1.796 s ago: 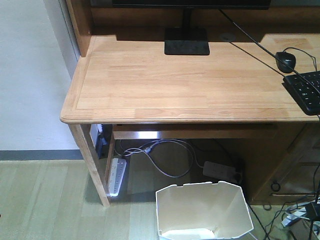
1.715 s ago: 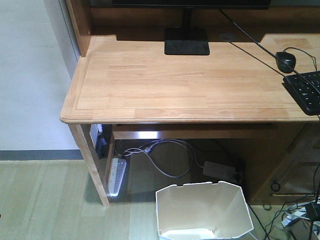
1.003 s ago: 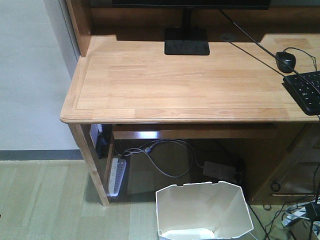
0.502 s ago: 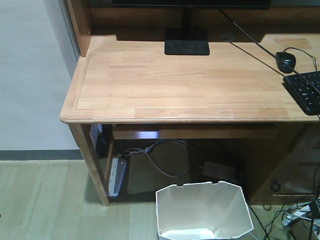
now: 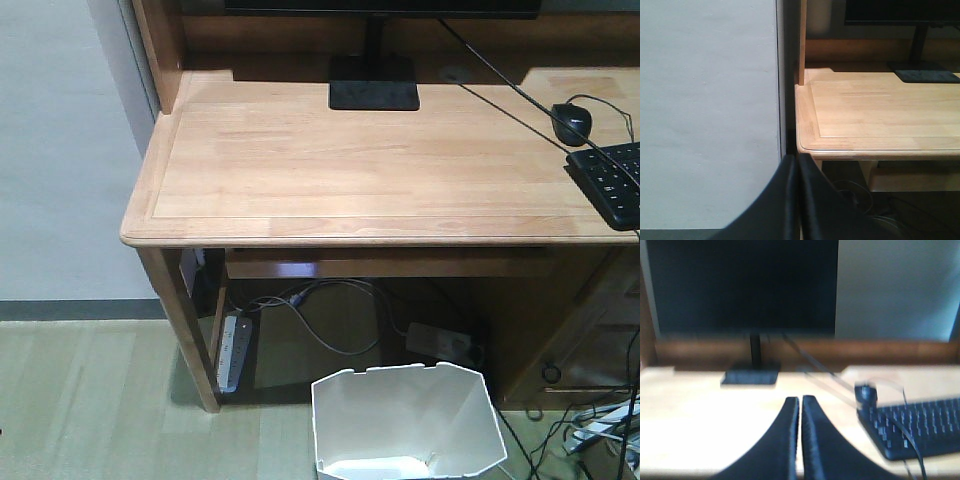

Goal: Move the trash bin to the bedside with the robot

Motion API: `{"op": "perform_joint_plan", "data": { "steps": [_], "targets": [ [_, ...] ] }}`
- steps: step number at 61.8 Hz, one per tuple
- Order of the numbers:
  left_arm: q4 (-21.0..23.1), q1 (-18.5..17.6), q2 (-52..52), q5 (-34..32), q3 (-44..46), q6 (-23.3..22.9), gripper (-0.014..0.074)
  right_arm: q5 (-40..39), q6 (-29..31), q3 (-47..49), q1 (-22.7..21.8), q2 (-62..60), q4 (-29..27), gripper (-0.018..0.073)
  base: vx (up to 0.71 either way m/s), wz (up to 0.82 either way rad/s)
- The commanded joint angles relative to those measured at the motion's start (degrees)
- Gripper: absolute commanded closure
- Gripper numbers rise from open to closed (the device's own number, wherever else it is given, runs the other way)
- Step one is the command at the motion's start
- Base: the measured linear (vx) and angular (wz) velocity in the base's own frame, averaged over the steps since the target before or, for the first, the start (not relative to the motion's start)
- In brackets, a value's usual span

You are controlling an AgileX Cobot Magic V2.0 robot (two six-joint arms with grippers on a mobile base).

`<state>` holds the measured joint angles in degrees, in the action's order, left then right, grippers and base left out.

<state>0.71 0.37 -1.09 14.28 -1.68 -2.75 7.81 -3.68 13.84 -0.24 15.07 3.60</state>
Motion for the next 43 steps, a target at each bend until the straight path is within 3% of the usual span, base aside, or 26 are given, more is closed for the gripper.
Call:
{"op": "perform_joint_plan", "data": {
  "steps": [1,34,43],
  "targets": [
    [0.25,-0.14,-0.57,-3.62,-1.65,-0.45,0.0602,1.16,0.37,6.06,-0.16,6.29,-0.81,0.057,0.0,0.0],
    [0.25,-0.14,-0.57,-3.62,-1.65,-0.45,0.0602,8.81,0.43,7.56,-0.16,16.7,0.51,0.0559,0.0,0.0],
    [0.25,-0.14,-0.57,-3.62,-1.65,-0.45,0.0602,15.03,0.36,9.9,-0.16,19.5,2.6,0.0528,0.0,0.0]
  ]
}}
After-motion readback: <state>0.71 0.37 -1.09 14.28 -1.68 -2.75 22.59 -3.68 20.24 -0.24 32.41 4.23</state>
